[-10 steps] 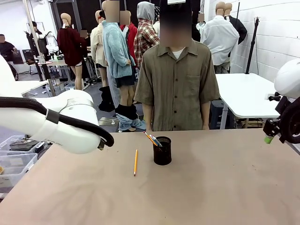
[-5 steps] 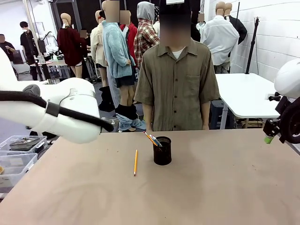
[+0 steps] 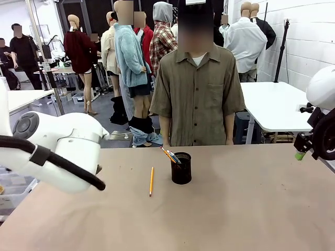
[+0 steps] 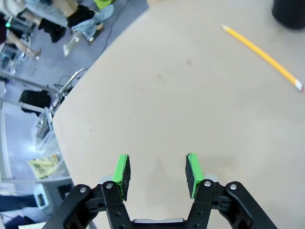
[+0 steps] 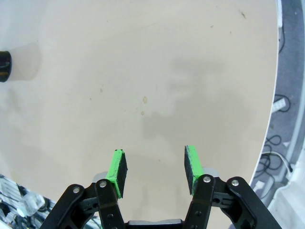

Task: Place the pens into the pen holder.
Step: Pick up a writing instrument from the table and place it into the Pen holder.

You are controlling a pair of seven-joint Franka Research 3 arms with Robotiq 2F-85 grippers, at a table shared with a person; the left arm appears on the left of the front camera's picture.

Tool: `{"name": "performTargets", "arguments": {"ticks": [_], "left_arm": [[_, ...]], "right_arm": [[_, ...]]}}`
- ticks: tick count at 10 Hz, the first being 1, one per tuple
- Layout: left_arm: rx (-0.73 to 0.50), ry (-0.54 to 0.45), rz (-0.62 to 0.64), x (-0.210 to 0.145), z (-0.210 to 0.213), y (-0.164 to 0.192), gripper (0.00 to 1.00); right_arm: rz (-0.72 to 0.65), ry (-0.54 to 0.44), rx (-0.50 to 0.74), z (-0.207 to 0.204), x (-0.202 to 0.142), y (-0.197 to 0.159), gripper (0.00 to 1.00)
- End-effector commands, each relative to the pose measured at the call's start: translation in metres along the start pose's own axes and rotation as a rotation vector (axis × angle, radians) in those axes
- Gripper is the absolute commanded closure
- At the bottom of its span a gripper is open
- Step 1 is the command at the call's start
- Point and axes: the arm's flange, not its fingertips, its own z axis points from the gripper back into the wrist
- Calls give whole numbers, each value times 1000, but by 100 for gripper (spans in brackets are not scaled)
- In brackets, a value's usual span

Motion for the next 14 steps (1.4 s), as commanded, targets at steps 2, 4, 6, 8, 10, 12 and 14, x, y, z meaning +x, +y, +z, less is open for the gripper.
{"name": "performTargets", "arguments": {"ticks": [2, 4, 6, 8, 10, 12, 14], "left_arm": [[-8, 114, -230, 10, 47, 44, 38], [-21, 37, -163, -18, -3, -1, 38], [-21, 37, -163, -18, -3, -1, 38], [-53, -41, -196, -14, 1, 8, 38], [-225, -130, -249, -10, 12, 27, 38], [-349, -144, -171, 11, 11, 28, 38], [-342, -99, -186, 40, 12, 26, 38]], "right_arm": [[-12, 4, -39, -2, 0, 2, 38], [-12, 4, -39, -2, 0, 2, 38], [-12, 4, -39, -2, 0, 2, 38], [-12, 4, -39, -2, 0, 2, 38], [-12, 4, -39, -2, 0, 2, 38], [-12, 4, -39, -2, 0, 2, 38], [-12, 4, -39, -2, 0, 2, 38]]}}
